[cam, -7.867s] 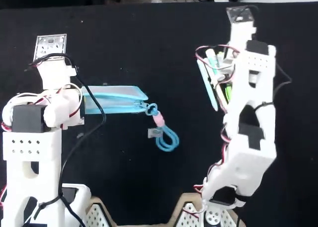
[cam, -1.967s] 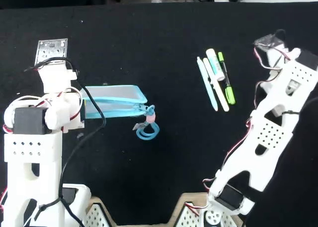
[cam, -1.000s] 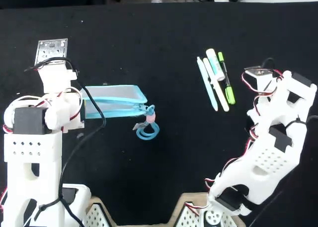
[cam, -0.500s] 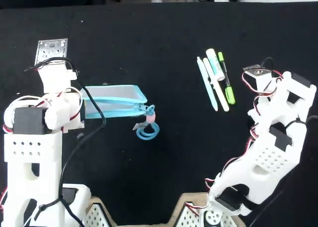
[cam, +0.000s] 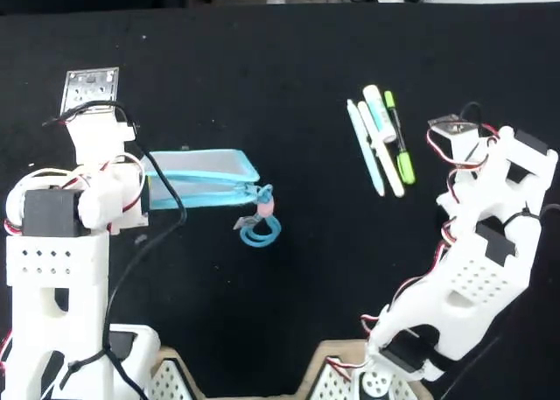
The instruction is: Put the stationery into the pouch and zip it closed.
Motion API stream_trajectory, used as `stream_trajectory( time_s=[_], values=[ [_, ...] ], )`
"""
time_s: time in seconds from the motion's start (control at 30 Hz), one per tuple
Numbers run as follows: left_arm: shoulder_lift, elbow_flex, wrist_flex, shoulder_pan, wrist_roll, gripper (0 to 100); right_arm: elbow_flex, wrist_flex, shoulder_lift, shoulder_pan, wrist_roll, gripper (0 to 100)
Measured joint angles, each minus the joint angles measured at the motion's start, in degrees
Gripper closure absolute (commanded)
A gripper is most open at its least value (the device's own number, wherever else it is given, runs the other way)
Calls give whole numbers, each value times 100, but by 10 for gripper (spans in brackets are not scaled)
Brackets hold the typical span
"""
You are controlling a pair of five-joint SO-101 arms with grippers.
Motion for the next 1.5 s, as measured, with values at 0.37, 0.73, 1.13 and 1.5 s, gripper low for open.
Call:
stream_trajectory(
  time_s=[0.37,0.73,1.13,1.5],
  values=[
    [0,0,0,0,0,970,0,-26,-53,176,202,987],
    [0,0,0,0,0,970,1398,35,-2655,352,237,987],
    [0,0,0,0,0,970,4026,53,-7613,-1653,-642,988],
    [-9,62,0,0,-9,970,4097,-554,-11736,-5284,-3947,984]
  ],
)
